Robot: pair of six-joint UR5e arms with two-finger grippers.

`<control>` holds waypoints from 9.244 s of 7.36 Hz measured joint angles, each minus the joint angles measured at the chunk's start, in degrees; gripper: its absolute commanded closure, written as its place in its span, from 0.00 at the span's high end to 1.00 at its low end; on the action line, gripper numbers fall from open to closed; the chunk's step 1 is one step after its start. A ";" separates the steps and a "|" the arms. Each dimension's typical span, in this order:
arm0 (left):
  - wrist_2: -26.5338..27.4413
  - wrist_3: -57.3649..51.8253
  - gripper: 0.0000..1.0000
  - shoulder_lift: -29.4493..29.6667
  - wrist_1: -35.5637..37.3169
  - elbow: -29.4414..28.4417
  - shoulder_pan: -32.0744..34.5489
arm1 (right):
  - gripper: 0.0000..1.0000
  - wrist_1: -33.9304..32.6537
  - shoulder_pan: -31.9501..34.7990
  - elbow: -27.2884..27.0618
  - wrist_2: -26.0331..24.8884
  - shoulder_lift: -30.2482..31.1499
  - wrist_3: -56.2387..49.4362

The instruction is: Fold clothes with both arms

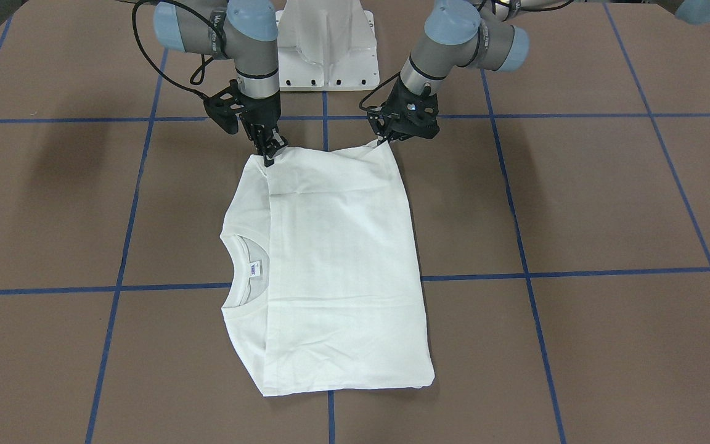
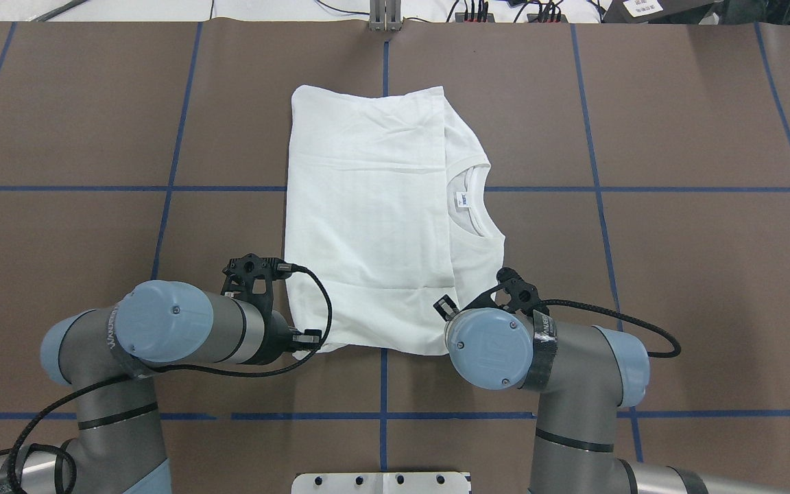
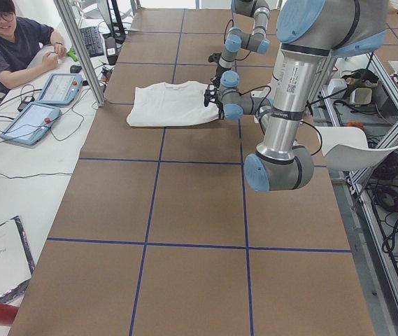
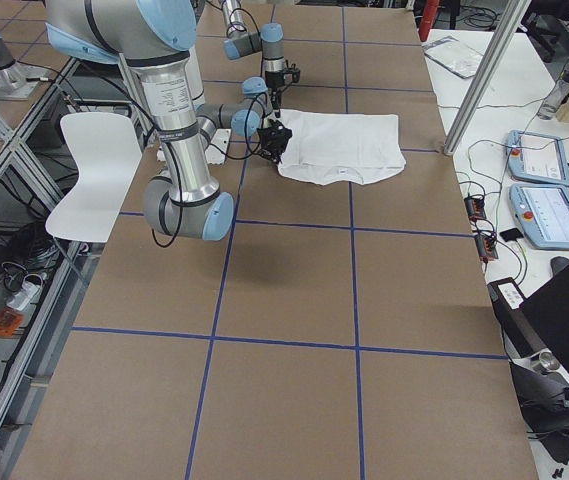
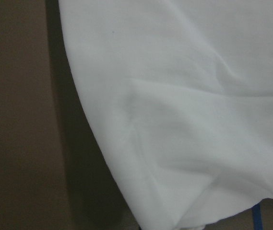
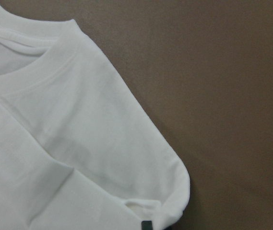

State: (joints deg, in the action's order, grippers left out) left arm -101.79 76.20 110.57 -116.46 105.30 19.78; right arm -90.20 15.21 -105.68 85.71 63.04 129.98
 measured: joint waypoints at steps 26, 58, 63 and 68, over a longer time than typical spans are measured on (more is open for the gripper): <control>1.85 -10.82 0.99 22.92 12.50 -21.22 15.13 | 0.99 -2.83 15.12 7.69 2.07 -9.45 -23.99; -12.82 -40.34 1.00 14.06 8.93 -19.27 31.00 | 1.00 5.43 16.94 23.95 8.93 -17.36 -55.61; -17.86 -53.06 1.00 2.87 18.42 -1.23 36.83 | 1.00 -2.76 37.24 13.04 33.00 -3.85 -89.98; -21.52 -81.35 1.00 -11.22 34.55 4.36 55.97 | 1.00 -6.83 49.52 -5.68 39.27 24.33 -109.74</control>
State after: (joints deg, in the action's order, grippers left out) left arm -123.31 -5.15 99.35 -81.91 109.66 75.74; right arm -97.03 64.74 -111.36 124.98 87.36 20.24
